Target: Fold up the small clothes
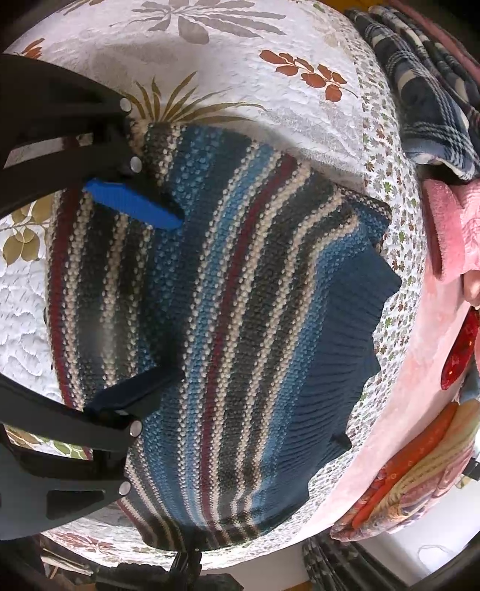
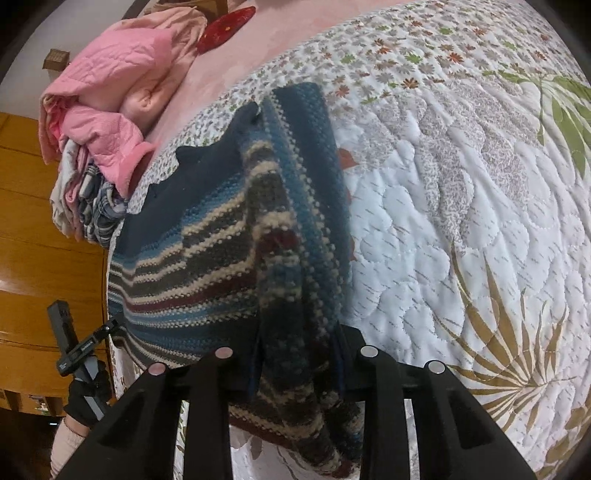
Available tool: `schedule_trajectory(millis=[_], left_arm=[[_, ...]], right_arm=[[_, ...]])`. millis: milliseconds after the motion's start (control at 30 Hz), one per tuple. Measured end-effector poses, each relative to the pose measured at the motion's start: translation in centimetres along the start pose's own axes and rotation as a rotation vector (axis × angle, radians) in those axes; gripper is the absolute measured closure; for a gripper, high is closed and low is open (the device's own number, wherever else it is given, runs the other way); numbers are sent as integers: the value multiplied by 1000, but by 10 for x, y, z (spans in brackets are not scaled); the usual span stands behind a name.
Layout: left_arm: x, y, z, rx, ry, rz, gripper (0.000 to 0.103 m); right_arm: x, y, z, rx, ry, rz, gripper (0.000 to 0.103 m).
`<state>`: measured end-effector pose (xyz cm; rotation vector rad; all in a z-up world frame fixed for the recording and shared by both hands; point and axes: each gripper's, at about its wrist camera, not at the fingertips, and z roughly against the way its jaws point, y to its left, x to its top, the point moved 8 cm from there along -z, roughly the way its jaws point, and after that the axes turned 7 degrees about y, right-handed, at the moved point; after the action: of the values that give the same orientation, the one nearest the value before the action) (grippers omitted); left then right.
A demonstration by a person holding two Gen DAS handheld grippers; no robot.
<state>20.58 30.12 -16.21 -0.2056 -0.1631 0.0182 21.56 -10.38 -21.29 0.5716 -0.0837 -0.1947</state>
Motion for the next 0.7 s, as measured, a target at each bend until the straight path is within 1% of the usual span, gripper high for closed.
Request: schedule_trajectory(millis=[133,267,367,400,433,567,633,700], left_arm=[[2,3,6,-30,4,31,27],[5,6,15,-46,-12,50,26],[7,8,21,-54,-24,57,26],[8,9,23,-57,-26,60,26],[8,9,25,-63,-29,63,26],[12,9,32,-81,-43,71,26],[13,9,35,-89,-49,71,26],[14,8,37,-93,-53,72,26]], right_arm=[[0,10,6,-17,-2,-12,75],[2,40,21,-36,-13,25,76],[5,79,32,-11,-31,78,77],[6,89,33,-10,-31,92,77],[8,107,33,-18,-30,123,77],[5,162,25,-77,-4,248,78],[1,192,16,-114,14,325,78],[-5,215,4,-149,35,388,78]])
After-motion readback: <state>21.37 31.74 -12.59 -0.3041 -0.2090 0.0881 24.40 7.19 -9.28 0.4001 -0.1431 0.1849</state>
